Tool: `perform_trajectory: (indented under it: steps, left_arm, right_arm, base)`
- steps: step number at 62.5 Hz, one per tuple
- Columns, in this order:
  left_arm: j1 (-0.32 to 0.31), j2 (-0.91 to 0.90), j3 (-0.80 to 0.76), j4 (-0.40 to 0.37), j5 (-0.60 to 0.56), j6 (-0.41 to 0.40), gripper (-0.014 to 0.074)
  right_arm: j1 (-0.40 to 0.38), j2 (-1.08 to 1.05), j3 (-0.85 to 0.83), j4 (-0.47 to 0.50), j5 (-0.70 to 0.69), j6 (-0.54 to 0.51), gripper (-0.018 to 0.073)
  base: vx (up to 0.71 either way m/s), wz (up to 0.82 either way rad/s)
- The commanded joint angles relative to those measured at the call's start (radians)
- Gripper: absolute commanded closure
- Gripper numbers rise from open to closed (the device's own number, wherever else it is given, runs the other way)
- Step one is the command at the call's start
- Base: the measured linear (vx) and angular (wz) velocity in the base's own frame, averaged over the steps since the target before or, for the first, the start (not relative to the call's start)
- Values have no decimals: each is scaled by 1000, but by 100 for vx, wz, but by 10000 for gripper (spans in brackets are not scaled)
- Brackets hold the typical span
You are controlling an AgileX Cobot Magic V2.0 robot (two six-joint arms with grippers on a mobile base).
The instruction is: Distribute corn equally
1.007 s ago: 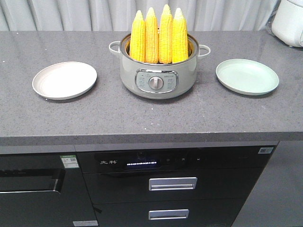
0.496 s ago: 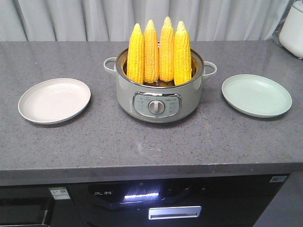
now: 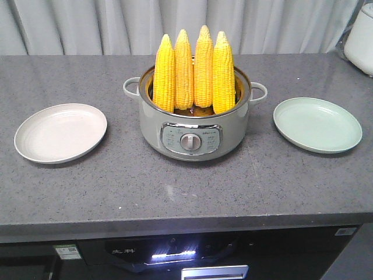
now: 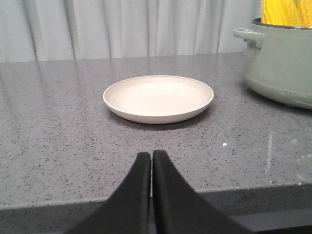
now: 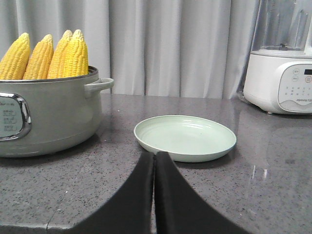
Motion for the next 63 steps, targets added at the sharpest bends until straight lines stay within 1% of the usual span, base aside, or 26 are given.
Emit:
perform_trajectory:
  steps: [1, 63]
  left_arm:
    - [0, -17, 3, -2, -78, -11, 603]
    - [0, -17, 3, -2, -78, -11, 603]
  right_arm:
    - [-6, -4, 8, -11, -72, -8, 564]
    - [-6, -4, 8, -11, -72, -8, 564]
  base:
    - [6, -2]
    - [5, -1]
